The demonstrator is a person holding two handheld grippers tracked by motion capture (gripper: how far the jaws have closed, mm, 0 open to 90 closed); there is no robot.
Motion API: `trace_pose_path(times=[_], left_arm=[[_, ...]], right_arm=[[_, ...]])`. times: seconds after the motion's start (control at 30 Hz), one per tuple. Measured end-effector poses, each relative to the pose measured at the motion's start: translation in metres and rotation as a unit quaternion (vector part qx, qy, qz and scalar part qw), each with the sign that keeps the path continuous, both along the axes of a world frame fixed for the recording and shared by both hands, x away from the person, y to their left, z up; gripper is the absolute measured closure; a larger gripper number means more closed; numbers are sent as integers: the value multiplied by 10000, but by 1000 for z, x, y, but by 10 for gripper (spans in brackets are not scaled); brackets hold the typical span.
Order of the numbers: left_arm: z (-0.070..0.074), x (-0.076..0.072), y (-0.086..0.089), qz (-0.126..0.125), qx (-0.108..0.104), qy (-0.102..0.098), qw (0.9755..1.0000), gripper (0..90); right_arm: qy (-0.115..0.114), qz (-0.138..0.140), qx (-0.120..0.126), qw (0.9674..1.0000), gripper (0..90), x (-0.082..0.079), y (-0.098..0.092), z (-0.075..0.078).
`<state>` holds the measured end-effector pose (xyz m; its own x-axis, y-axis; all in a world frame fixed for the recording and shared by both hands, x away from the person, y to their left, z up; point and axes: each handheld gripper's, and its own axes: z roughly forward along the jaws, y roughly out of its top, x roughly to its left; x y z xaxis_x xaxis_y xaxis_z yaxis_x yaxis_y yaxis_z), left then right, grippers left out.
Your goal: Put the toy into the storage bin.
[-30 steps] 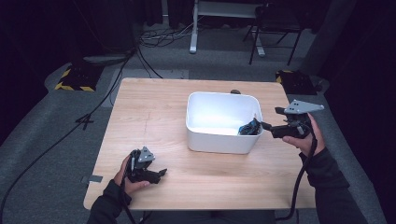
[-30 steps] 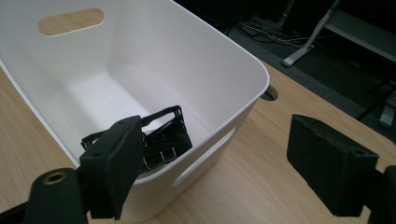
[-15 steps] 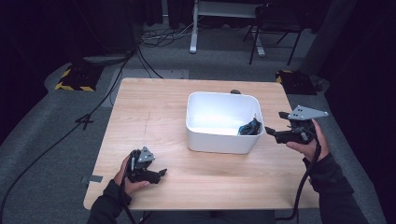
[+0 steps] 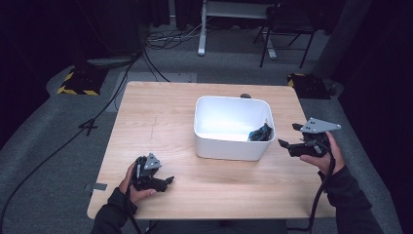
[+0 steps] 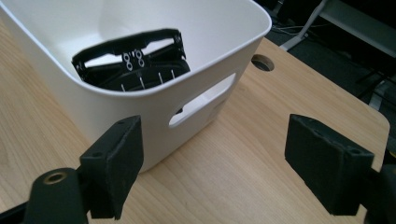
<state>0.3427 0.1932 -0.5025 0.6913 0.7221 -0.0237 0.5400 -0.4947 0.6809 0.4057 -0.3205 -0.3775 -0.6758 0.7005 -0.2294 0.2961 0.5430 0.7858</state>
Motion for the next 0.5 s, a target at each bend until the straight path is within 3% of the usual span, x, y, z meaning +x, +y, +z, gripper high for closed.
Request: trace_pose_path(times=[0.5], left_arm=[[0, 0, 0, 2, -11, 17, 10000, 150]], right_arm=[[192, 8, -197, 9996, 200, -7, -7, -30]])
